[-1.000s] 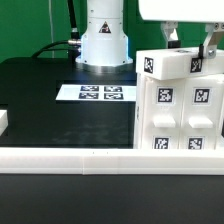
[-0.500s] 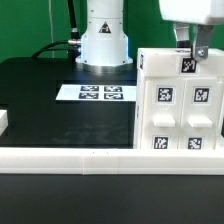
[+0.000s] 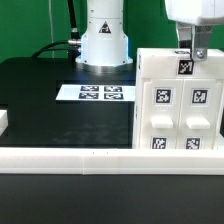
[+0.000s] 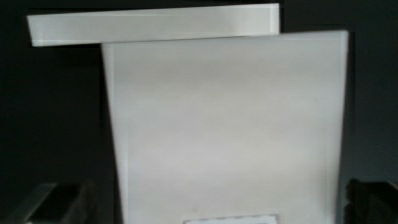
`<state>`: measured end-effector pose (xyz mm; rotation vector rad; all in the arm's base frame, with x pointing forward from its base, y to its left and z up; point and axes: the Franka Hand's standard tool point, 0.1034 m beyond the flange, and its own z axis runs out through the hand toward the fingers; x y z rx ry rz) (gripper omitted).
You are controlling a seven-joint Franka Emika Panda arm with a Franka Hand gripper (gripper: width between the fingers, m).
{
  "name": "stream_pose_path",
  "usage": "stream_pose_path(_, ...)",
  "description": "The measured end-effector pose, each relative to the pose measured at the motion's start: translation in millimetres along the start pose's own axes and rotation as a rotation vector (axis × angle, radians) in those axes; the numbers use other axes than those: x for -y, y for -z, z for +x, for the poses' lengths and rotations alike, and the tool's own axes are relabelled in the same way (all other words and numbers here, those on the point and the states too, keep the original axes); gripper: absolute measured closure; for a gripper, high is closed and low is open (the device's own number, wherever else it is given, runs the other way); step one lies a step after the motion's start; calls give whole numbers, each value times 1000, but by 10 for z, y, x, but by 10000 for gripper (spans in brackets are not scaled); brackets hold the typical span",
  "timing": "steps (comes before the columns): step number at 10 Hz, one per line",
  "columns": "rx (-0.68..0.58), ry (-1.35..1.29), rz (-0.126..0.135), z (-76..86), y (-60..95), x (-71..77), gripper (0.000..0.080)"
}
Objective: Assemble cabinet
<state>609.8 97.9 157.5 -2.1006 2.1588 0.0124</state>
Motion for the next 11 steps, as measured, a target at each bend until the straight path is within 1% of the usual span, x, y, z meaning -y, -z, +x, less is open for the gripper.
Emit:
stream_pose_path(1, 0, 4, 0, -5, -1, -1, 16)
stream_pose_path(2, 0, 7, 0, -9, -2, -2, 5)
stream_pose_path(11, 1, 56, -2, -61, -8, -13, 2)
